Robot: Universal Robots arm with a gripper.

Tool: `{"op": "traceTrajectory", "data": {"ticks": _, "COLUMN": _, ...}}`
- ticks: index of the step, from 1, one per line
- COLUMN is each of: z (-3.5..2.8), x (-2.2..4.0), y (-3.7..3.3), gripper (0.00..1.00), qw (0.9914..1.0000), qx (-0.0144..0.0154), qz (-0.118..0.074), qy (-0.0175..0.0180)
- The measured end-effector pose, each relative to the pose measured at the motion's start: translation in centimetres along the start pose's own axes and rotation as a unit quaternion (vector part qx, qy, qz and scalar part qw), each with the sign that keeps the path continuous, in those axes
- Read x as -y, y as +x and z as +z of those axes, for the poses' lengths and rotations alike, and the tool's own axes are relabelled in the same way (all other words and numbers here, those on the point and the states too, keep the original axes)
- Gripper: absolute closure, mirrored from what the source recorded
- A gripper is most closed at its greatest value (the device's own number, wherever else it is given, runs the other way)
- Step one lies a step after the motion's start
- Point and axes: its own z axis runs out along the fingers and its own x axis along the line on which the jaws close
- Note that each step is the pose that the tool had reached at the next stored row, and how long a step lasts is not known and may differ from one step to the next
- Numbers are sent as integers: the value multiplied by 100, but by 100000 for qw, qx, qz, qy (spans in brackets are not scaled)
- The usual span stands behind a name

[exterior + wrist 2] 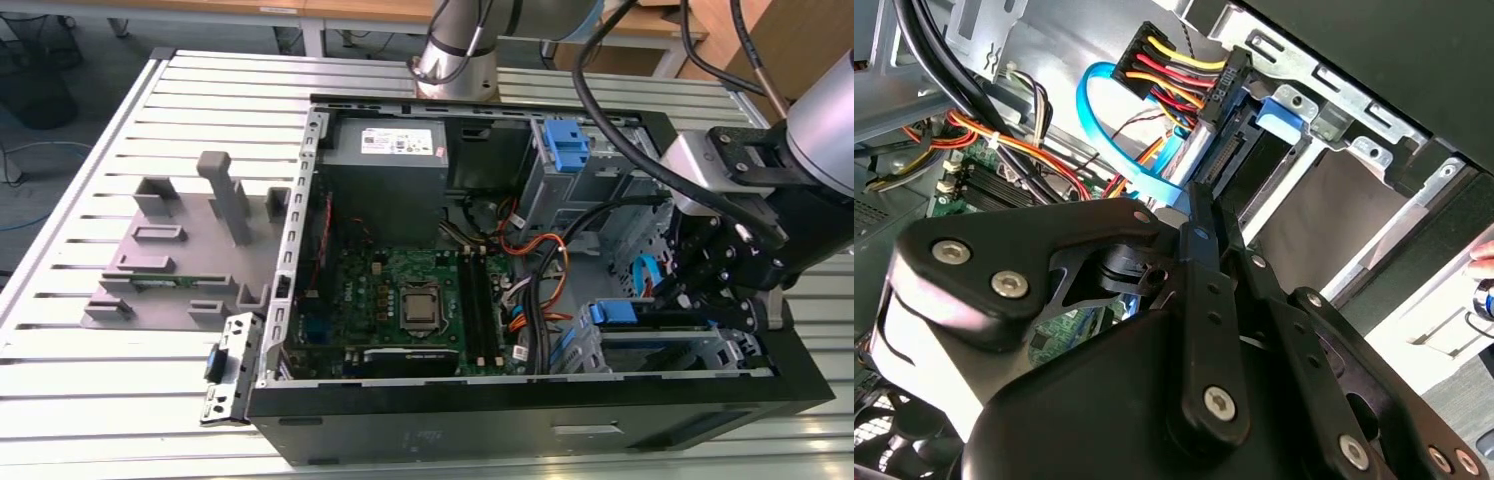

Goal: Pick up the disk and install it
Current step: 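Insert the first disk wire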

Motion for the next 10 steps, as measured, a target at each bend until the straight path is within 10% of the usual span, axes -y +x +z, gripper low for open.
{"op": "traceTrajectory", "data": {"ticks": 10, "z": 33, "x": 1, "y": 3, "gripper": 84, "qw": 100000, "qx": 16, "qz": -13, "qy": -1}}
